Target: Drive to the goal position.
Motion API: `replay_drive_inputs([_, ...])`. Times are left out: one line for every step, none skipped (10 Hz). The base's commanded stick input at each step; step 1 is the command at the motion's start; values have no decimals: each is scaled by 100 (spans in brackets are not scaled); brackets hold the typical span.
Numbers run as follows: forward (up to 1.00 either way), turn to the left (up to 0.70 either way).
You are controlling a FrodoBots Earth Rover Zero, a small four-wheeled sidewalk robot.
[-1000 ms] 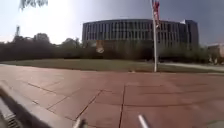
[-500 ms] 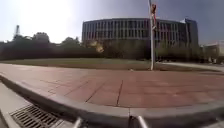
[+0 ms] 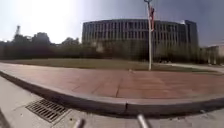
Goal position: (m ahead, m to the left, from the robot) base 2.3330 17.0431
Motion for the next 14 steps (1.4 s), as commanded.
replay_drive_inputs([-57,0])
replay_drive_inputs([-20,0])
replay_drive_inputs([0,58])
replay_drive_inputs([0,70])
replay_drive_inputs([0,70])
replay_drive_inputs([0,70])
replay_drive_inputs([0,70])
replay_drive_inputs([0,70])
replay_drive_inputs([0,70])
replay_drive_inputs([0,70])
replay_drive_inputs([0,70])
replay_drive_inputs([0,70])
replay_drive_inputs([0,70])
replay_drive_inputs([0,70])
